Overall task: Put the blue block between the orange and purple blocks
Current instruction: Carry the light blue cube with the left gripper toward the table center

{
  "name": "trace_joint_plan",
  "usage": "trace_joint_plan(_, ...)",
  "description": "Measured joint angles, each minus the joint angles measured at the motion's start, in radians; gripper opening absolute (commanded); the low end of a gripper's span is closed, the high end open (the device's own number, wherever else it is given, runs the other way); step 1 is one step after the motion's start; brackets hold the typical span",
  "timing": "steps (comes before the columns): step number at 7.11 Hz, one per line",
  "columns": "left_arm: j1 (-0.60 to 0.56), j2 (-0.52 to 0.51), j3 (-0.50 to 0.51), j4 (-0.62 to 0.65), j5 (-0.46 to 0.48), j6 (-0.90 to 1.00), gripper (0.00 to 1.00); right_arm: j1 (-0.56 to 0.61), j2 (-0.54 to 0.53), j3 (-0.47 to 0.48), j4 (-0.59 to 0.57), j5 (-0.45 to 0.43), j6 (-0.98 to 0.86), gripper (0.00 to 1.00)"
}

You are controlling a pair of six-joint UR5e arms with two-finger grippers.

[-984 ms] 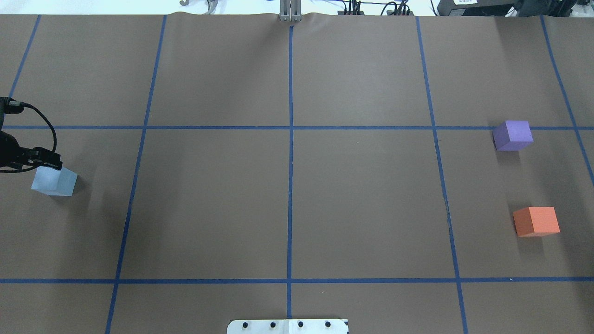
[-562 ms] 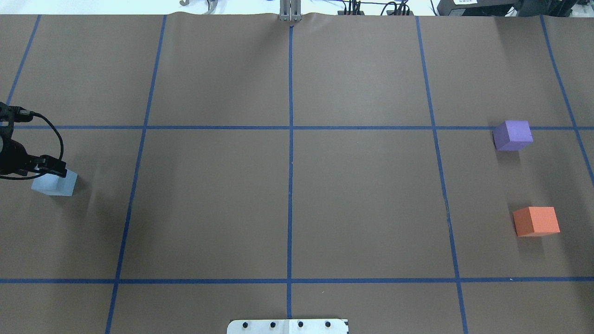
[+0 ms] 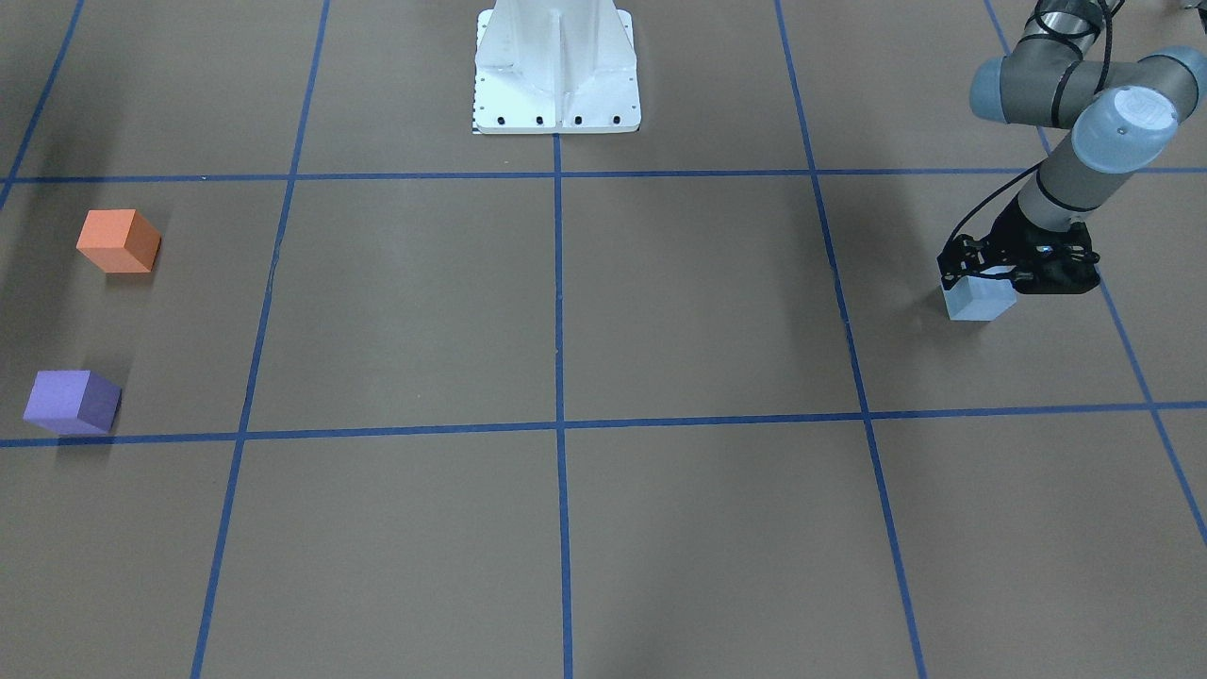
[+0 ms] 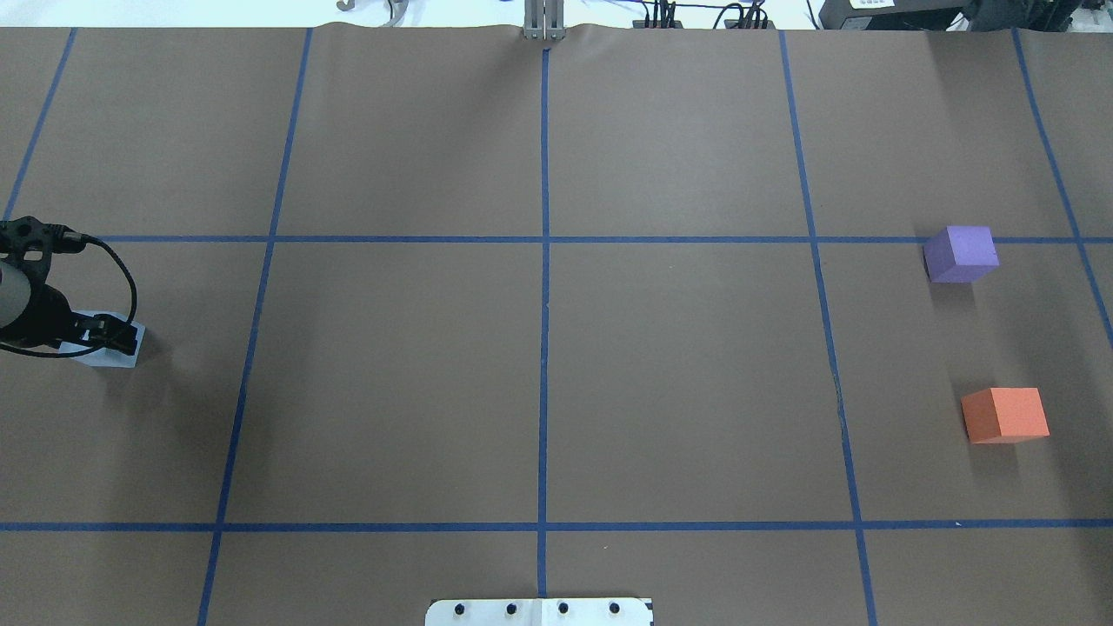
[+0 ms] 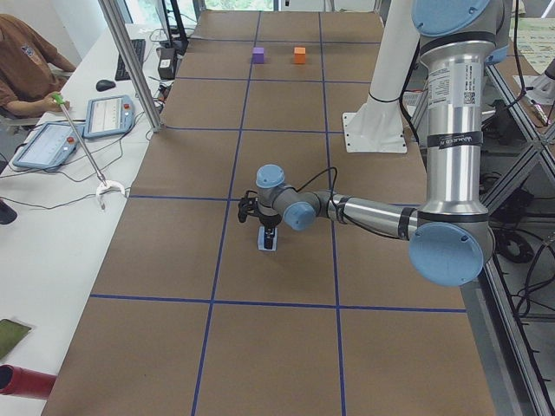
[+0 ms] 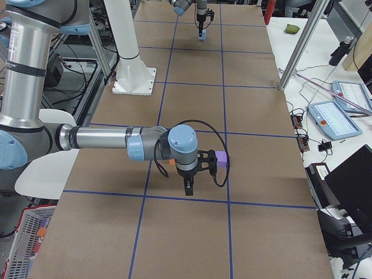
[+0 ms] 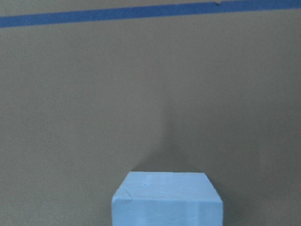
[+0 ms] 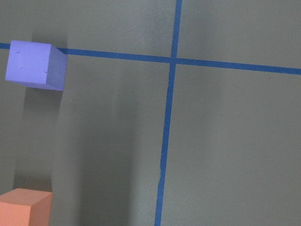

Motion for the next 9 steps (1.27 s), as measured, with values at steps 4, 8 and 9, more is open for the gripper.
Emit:
trace_joint_plan(4,-0.005,-0.017,-0.112,0.079,-0.029,-0.006,0.0,0.0,-0.002,-0.001,-0.005,-0.001,0.001,1.0)
trace_joint_plan(8,0.027,-0.274,-0.274,0.455,-0.048,-0.119,0.0,0.0,0.005,0.039,-0.006,0.002,0.032,1.0)
trace_joint_plan(9,0.077,-0.345,-0.274,0.482,-0.045,-0.207,0.0,-0.008,0.005,0.086,-0.008,0.019,0.112,1.0)
